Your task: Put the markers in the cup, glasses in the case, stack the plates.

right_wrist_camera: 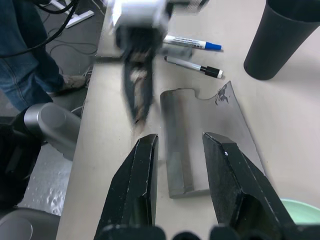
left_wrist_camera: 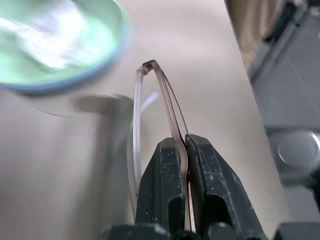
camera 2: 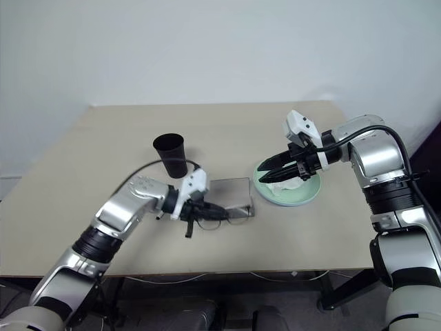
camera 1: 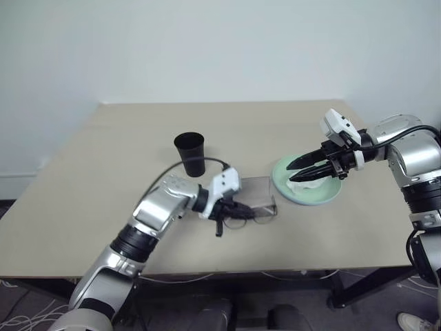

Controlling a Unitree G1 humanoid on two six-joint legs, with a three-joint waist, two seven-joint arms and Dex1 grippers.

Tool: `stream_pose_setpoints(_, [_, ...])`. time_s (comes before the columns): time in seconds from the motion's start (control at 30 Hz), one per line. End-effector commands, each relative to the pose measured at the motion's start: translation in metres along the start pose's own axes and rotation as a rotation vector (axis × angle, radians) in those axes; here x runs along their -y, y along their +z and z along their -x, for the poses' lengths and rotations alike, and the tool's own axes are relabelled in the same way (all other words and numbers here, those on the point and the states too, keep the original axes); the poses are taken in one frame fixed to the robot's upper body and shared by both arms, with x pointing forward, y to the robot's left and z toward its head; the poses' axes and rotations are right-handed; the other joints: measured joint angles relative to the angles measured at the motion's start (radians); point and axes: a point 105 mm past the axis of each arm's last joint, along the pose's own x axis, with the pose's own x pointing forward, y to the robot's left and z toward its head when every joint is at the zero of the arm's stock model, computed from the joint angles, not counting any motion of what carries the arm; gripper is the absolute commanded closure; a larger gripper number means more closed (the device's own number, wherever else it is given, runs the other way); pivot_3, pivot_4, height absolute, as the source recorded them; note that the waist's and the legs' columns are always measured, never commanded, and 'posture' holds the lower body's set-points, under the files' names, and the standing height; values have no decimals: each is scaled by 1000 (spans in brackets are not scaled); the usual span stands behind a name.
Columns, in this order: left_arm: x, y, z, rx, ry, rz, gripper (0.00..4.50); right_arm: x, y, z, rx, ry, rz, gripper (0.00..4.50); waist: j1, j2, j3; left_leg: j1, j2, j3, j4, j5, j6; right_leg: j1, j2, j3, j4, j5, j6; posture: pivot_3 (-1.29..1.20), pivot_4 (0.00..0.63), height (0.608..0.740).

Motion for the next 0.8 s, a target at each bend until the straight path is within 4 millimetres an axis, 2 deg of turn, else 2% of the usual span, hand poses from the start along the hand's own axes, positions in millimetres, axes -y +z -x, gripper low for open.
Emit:
stream_pose_setpoints(0.03, [-25,30,22,141,111,-60,4492,3,16,6,24,-25,59,2975,0,0,0,0,0,0,0,0,0,0,0,0,0,0,0,0,0,737])
stream_pose_setpoints(0.17, [-49,28,27,170,214,-97,4492,3,16,5,27,-23,61,2975,2,0,0,0,-1,0,0,0,0,0,0,0,-1,0,1,0,0,737])
stream_pose_setpoints(0.3, [-58,14,12,158,226,-144,4492,4,17,4,34,-23,61,2975,2,0,0,0,-2,0,1,0,0,0,-1,0,-1,0,1,0,0,737])
stream_pose_setpoints(0.57, [-50,-7,-13,145,164,-148,4492,3,18,4,38,-30,60,2975,2,-1,0,-1,-3,0,2,0,0,0,-1,0,-1,0,2,0,0,737])
stream_pose_setpoints(0.8, [-34,-31,-15,57,48,-120,4492,1,18,5,40,-39,58,2975,1,-1,0,-1,-3,0,2,0,1,0,0,0,-1,0,2,0,0,737])
